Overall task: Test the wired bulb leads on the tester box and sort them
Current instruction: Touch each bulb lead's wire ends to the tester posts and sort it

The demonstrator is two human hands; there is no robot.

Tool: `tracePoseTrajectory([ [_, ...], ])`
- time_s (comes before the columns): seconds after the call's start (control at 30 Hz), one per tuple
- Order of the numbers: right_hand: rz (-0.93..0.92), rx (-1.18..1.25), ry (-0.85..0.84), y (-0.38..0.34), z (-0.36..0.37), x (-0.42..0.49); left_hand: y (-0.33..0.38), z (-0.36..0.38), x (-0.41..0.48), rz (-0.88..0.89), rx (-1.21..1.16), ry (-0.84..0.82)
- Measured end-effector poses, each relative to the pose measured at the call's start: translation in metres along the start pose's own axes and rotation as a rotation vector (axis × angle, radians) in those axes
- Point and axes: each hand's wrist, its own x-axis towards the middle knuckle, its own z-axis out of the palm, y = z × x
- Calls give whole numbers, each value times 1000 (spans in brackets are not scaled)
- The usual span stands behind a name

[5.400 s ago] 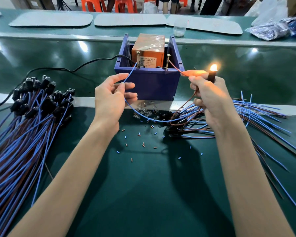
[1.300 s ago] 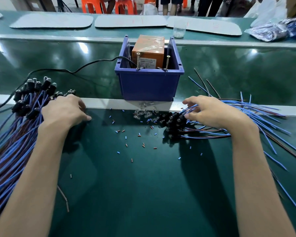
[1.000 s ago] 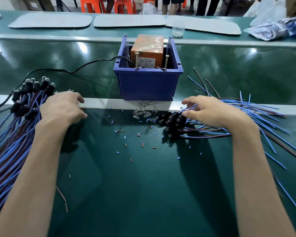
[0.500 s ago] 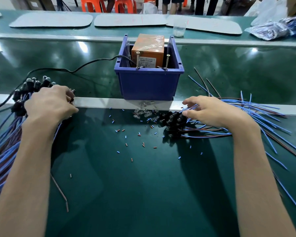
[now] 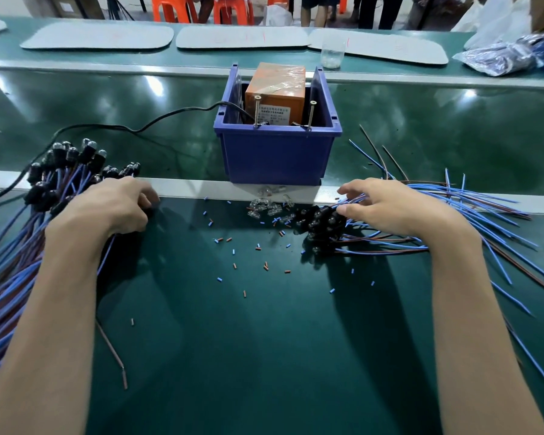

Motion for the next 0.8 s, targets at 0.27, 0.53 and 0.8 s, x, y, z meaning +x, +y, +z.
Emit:
tracePoseTrajectory([
  [0.27, 1, 3, -1, 1, 0, -1, -4, -2, -2, 9, 37, -115],
  [0.53, 1, 7, 15, 2, 0, 1, 0, -1, -4, 46, 58, -131],
  [0.8, -1, 22, 32, -1, -1, -1, -2, 3, -5, 50, 50, -262],
])
